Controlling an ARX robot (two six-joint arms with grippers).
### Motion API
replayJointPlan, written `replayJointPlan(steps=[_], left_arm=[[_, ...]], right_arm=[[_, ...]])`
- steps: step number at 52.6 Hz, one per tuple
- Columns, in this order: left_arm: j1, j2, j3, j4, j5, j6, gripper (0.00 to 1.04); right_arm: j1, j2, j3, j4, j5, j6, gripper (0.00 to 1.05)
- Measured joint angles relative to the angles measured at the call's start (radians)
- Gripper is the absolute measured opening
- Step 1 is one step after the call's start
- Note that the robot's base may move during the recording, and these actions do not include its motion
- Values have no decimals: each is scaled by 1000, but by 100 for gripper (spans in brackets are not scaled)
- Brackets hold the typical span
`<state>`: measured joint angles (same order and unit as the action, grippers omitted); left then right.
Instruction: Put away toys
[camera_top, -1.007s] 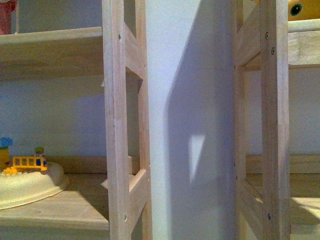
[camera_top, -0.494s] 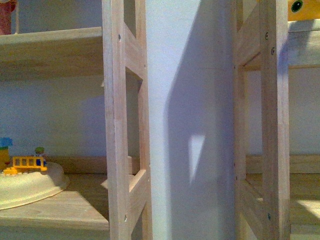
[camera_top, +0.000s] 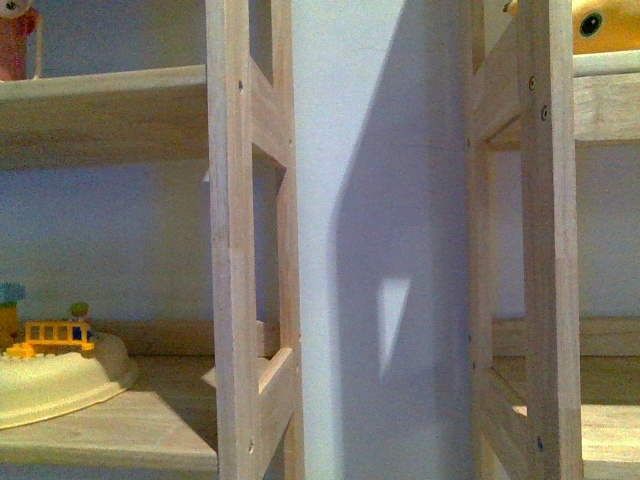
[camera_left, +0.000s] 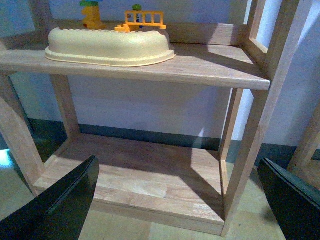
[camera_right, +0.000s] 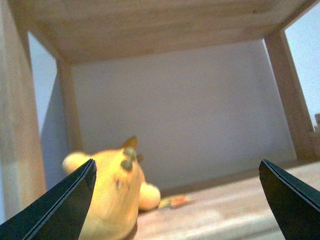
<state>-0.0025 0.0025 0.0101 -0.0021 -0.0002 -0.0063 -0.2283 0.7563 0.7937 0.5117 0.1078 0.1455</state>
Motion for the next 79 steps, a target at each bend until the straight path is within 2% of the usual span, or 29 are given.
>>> replayJointPlan(steps=[10,15,20,27,32,39,52,58,63,66,79], left_arm=[[0,0,0,0,0,0,98],[0,0,0,0,0,0,98],[0,0,0,0,0,0,98],[0,0,0,0,0,0,98],[0,0,0,0,0,0,98],[0,0,0,0,0,0,98],[0,0,0,0,0,0,98],[0,0,0,0,0,0,98],[0,0,0,0,0,0,98],[0,0,0,0,0,0,98],[0,0,0,0,0,0,98]], right_arm=[[-4,-205,-238,-114,-26,31,98],[22,-310,-329,-187,-17,56,98],[87,-407,-399,-245,8,75,98],[250,-515,-506,-293,88,100,98],[323,-540,-571,-306,109,112,98],[344,-551,-627,-374,120,138,98],[347,-561,-636,-381,113,147,98],[253,-604,-621,-532,-78,6,82],[235,-622,-632,-542,-102,-73,67],[234,-639,-651,-539,-105,-109,53],[232,-672,-702,-529,-105,-135,11]])
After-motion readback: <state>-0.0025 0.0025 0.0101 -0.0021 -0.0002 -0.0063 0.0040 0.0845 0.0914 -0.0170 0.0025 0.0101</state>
